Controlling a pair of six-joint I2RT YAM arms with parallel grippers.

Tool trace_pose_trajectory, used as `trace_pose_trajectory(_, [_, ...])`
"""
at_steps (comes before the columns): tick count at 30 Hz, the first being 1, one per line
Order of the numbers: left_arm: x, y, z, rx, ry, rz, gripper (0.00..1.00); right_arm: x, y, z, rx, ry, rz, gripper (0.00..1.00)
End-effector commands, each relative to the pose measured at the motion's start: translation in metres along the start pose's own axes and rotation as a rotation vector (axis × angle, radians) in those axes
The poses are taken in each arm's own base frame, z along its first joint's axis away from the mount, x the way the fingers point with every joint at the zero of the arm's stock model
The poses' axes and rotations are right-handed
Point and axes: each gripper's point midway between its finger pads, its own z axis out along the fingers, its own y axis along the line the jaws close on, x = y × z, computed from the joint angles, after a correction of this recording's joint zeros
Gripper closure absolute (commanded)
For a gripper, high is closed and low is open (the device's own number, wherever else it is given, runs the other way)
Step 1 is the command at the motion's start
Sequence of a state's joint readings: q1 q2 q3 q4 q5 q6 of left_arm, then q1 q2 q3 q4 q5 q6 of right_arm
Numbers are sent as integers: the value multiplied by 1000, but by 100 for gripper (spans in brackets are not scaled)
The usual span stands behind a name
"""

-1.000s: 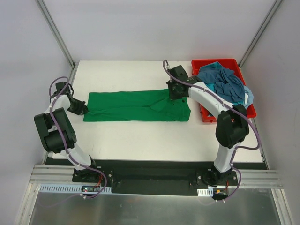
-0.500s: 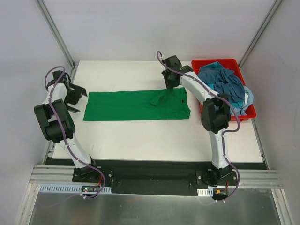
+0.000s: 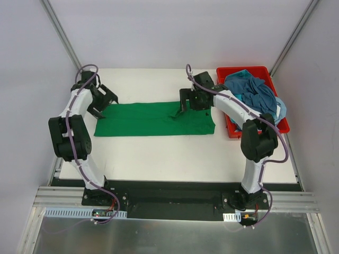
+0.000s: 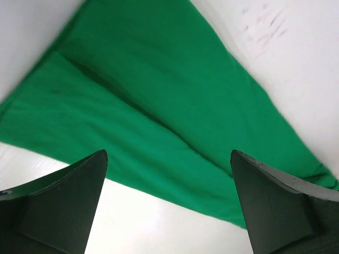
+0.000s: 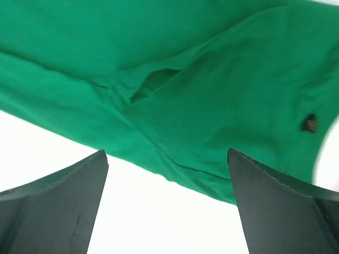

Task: Fold and stack the t-shirts
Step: Fold the other side of the tshirt into a rectangle

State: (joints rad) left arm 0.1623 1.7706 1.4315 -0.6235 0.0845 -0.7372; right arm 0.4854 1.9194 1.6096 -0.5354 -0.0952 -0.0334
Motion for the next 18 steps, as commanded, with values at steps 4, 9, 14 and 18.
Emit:
trace_pose_trajectory(4, [24, 3, 32, -44, 118, 77, 1, -3, 61, 29, -258, 27, 105, 4])
trace_pose_trajectory(9, [23, 20, 41, -113, 102, 96, 1, -10, 69, 59, -272, 43, 130, 4])
trace_pose_trajectory(14, [34, 42, 51, -178, 127, 109, 1, -49, 79, 84, -280, -50, 113, 4])
trace_pose_trajectory(18, [47, 60, 52, -224, 147, 108, 1, -85, 86, 99, -291, -123, 118, 4])
